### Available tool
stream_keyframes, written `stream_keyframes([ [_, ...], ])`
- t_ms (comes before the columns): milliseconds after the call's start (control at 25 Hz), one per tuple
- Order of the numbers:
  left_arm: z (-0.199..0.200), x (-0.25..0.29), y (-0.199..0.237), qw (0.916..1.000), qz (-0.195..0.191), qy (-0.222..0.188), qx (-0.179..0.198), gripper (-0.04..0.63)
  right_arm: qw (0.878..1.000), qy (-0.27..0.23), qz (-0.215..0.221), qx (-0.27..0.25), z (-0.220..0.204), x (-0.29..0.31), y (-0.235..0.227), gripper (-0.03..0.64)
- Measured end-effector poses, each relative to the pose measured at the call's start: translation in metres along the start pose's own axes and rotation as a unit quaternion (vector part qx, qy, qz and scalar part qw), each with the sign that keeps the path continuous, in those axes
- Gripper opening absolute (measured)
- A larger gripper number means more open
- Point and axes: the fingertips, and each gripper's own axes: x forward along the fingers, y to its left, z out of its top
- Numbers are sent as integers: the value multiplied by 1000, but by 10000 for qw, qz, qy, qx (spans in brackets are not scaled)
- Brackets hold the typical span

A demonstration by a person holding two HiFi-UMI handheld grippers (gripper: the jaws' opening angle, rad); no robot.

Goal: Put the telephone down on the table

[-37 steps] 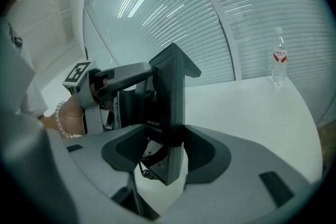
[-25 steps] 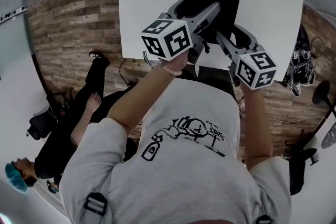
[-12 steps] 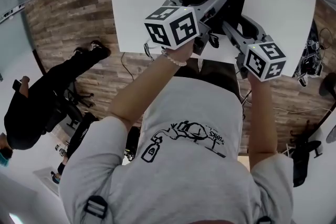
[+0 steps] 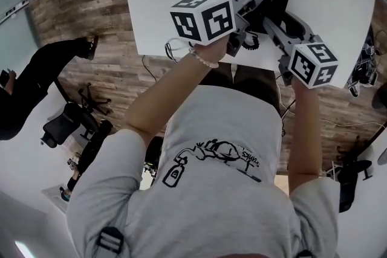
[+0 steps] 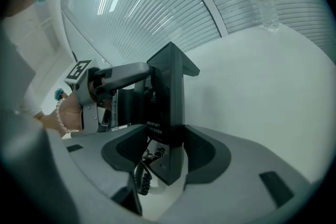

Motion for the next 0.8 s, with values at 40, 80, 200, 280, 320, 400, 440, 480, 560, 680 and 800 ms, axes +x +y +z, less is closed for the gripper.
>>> stream_keyframes([
  [40, 0, 1, 1, 10000, 9, 13, 6, 322, 10000, -2, 9, 27, 0, 1, 0, 207],
  [80, 0, 2, 2, 10000, 22, 26, 18, 322, 10000, -5, 19, 54, -1, 2, -1, 207],
  [200, -4, 5, 6, 10000, 43, 87, 12, 322, 9999, 18, 0, 105, -4, 4, -4, 207],
  [280, -7, 8, 9, 9999, 56, 127, -15, 321, 9999, 48, -9, 132, -7, 6, -6, 207],
  [320, -8, 9, 10, 9999, 64, 140, -24, 322, 9999, 57, -6, 146, -8, 6, -7, 207],
  [400, -9, 11, 11, 9999, 85, 145, -34, 322, 9998, 53, 9, 179, -9, 7, -8, 207],
  [440, -10, 11, 12, 9999, 95, 140, -30, 321, 9998, 45, 16, 193, -9, 7, -8, 208],
  [480, -10, 12, 12, 9999, 104, 135, -16, 321, 9998, 38, 20, 205, -9, 7, -9, 207],
  [560, -11, 13, 13, 9998, 116, 126, 55, 318, 9997, 32, 36, 239, -11, 8, -10, 209],
  [680, -11, 14, 12, 9998, 109, 93, 164, 316, 9996, 19, 78, 253, -11, 9, -11, 209],
  [800, -11, 15, 13, 9998, 68, 81, 191, 316, 9997, -7, 113, 236, -11, 10, -11, 209],
])
